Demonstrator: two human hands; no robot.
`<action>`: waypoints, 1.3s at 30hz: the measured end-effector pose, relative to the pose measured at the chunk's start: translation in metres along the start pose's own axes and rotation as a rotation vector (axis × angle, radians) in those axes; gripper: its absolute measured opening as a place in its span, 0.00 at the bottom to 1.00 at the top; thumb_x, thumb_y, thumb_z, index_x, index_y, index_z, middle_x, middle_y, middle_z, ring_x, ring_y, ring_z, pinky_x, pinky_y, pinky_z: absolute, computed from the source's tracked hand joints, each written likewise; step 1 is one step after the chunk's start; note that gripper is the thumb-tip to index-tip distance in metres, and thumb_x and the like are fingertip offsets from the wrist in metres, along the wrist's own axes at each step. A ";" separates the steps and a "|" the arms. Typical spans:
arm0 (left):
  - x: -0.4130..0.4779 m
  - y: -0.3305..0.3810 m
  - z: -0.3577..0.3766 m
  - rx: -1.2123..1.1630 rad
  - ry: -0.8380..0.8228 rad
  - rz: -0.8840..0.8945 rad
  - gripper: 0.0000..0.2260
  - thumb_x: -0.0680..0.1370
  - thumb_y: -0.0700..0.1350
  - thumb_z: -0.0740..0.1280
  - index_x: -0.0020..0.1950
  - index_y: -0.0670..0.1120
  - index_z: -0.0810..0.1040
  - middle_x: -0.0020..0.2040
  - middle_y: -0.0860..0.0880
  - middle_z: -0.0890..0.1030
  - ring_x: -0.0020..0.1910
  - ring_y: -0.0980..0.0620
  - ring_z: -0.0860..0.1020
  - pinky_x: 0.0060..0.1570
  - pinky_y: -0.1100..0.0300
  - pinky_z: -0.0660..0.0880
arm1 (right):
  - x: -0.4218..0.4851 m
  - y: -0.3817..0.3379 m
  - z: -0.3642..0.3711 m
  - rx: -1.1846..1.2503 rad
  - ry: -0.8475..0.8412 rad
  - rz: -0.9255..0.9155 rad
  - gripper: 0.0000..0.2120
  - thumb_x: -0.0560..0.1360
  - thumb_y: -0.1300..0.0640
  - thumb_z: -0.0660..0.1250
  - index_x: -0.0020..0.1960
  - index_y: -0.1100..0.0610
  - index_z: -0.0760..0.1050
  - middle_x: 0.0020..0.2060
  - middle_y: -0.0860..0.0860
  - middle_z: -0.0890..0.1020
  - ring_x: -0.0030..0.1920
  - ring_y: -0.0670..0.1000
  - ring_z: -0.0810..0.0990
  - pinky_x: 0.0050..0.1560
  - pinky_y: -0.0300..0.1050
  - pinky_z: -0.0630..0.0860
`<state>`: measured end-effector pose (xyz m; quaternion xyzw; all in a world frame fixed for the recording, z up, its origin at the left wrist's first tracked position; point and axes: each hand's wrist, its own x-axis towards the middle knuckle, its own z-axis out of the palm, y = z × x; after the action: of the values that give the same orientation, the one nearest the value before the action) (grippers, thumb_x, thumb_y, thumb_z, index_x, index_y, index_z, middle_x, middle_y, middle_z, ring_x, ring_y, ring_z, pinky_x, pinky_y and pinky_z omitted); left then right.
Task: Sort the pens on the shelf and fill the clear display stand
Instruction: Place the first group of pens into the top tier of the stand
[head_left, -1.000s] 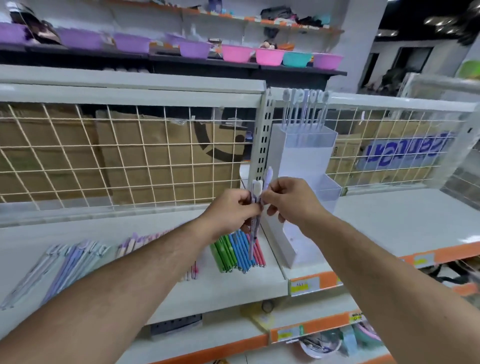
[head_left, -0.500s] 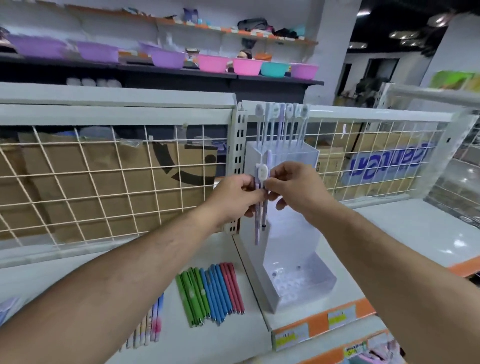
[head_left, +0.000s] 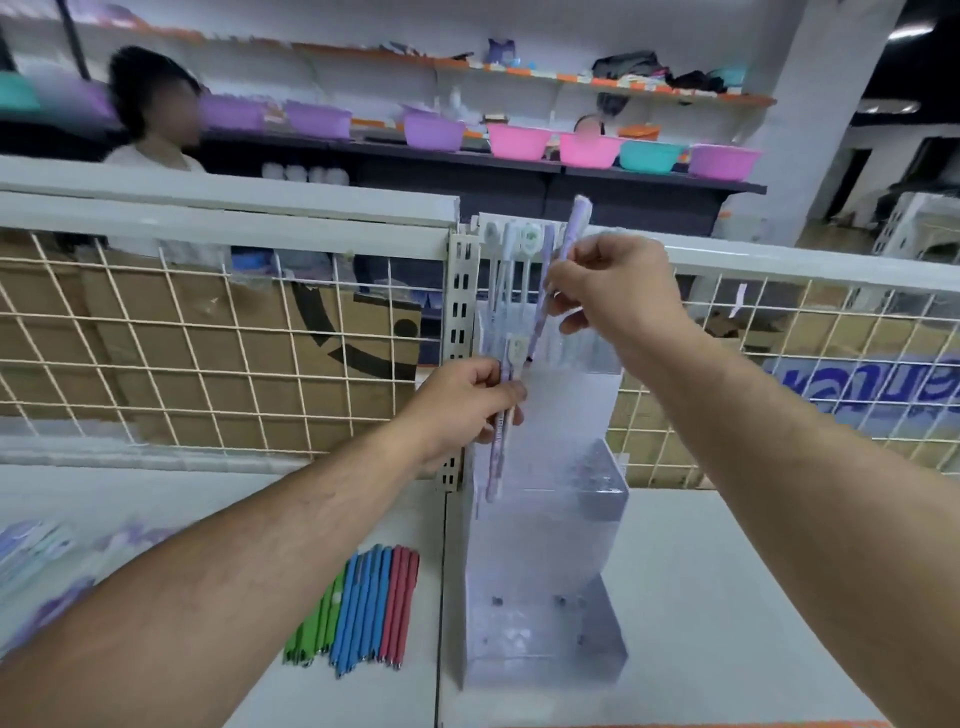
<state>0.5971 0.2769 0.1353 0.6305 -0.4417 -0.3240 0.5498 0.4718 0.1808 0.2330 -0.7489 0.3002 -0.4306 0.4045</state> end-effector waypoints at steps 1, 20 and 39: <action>-0.001 0.001 0.002 -0.006 0.018 -0.007 0.04 0.80 0.43 0.68 0.49 0.43 0.80 0.39 0.47 0.83 0.39 0.52 0.80 0.41 0.55 0.74 | 0.004 -0.002 -0.001 0.017 0.003 -0.027 0.03 0.78 0.64 0.69 0.46 0.64 0.79 0.32 0.56 0.83 0.33 0.53 0.84 0.33 0.44 0.80; -0.011 -0.007 0.001 -0.124 0.152 0.040 0.02 0.80 0.44 0.68 0.49 0.48 0.80 0.39 0.51 0.82 0.44 0.53 0.80 0.46 0.46 0.80 | 0.031 -0.015 0.019 -0.019 0.010 -0.059 0.05 0.79 0.59 0.70 0.50 0.61 0.78 0.39 0.58 0.85 0.35 0.53 0.86 0.31 0.43 0.82; -0.011 -0.006 0.002 -0.083 0.091 0.056 0.06 0.81 0.45 0.67 0.44 0.49 0.78 0.39 0.47 0.83 0.42 0.48 0.79 0.47 0.47 0.77 | 0.026 0.008 0.036 -0.398 -0.036 0.006 0.12 0.75 0.55 0.76 0.38 0.58 0.77 0.35 0.56 0.84 0.36 0.54 0.86 0.40 0.53 0.84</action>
<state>0.5919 0.2865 0.1287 0.6088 -0.4198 -0.2975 0.6038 0.5150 0.1683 0.2252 -0.8207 0.3745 -0.3479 0.2552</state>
